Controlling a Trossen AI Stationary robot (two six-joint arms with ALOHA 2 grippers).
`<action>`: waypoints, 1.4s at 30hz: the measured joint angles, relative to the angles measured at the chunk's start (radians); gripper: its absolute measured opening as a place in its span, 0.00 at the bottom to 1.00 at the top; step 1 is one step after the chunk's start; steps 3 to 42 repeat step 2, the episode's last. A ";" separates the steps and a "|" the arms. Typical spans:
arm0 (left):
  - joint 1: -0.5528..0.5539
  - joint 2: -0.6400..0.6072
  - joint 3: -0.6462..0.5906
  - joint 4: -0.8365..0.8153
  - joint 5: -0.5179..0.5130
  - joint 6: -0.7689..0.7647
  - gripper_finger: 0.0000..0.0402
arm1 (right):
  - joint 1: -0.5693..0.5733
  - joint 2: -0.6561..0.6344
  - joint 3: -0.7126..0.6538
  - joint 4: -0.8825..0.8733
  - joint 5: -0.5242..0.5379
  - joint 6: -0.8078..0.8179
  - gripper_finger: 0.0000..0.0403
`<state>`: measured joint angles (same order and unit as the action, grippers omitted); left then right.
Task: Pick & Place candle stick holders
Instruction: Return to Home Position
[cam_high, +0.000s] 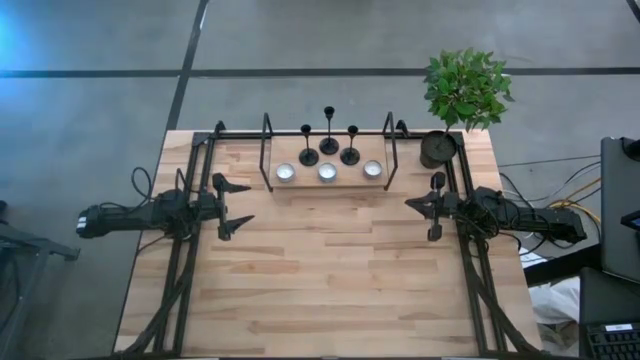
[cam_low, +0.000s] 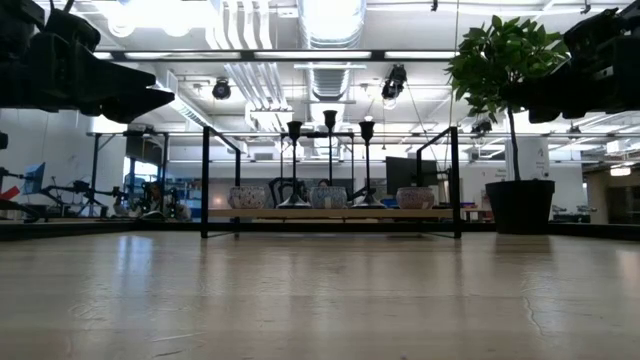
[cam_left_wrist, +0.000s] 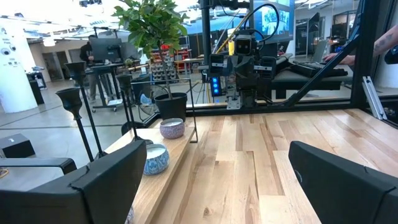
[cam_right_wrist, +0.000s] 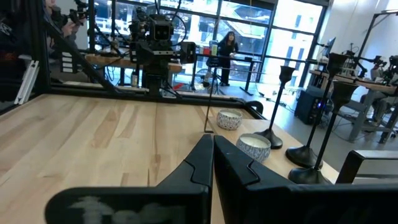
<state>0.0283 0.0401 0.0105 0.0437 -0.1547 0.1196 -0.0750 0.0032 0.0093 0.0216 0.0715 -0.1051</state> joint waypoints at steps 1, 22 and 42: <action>0.000 0.000 0.000 0.000 0.000 0.000 0.99 | 0.000 0.000 0.000 0.000 0.000 0.000 0.02; 0.000 0.000 0.000 0.000 0.000 0.000 0.99 | 0.000 0.000 0.000 0.000 0.000 0.000 0.02; 0.000 0.000 0.000 0.000 0.000 0.000 0.99 | 0.000 0.000 0.000 0.000 0.000 0.000 0.02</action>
